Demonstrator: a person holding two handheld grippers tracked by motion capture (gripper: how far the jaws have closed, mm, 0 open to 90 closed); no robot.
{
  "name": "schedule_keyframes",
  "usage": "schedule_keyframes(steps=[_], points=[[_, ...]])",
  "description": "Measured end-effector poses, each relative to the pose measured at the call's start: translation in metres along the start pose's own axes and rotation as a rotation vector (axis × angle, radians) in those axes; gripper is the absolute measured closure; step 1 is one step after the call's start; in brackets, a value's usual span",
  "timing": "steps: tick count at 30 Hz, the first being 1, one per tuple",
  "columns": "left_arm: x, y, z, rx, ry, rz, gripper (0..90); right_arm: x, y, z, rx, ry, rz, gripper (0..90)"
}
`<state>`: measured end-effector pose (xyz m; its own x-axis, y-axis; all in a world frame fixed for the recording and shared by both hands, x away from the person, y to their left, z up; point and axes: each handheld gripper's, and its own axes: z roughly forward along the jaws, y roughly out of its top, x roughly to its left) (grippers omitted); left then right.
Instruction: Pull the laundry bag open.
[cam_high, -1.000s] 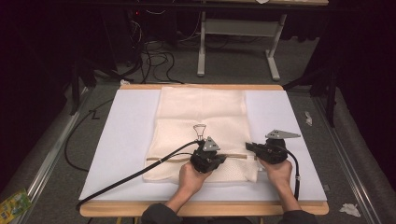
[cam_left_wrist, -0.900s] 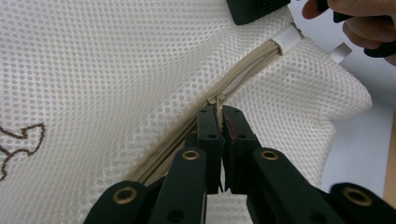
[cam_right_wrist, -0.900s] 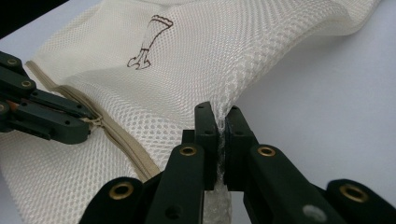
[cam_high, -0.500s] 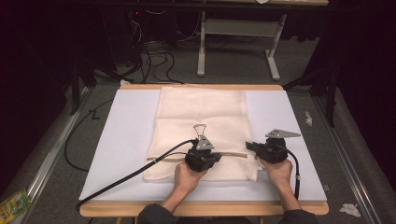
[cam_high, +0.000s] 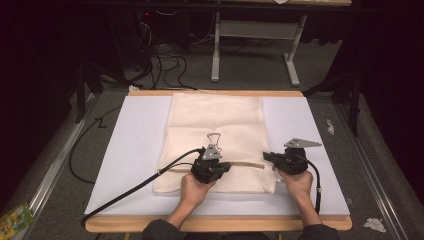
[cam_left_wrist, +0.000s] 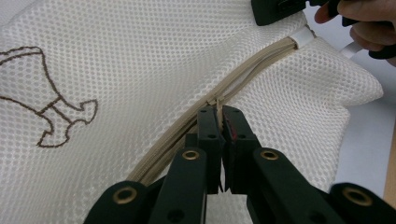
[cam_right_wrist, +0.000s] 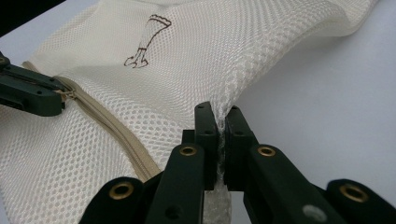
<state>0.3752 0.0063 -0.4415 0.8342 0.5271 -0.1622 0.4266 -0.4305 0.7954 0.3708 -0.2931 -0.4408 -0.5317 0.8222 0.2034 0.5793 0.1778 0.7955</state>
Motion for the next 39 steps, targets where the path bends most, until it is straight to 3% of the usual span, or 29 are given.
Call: schedule_keyframes(steps=[14, 39], points=[[0.008, -0.006, -0.012, -0.021, 0.011, -0.027, 87.0, 0.0, 0.0, 0.0, -0.003, -0.006, 0.0, 87.8], [0.014, -0.012, -0.03, -0.054, 0.03, -0.034, 87.0, 0.001, 0.001, 0.001, -0.001, -0.006, -0.013, 87.8]])
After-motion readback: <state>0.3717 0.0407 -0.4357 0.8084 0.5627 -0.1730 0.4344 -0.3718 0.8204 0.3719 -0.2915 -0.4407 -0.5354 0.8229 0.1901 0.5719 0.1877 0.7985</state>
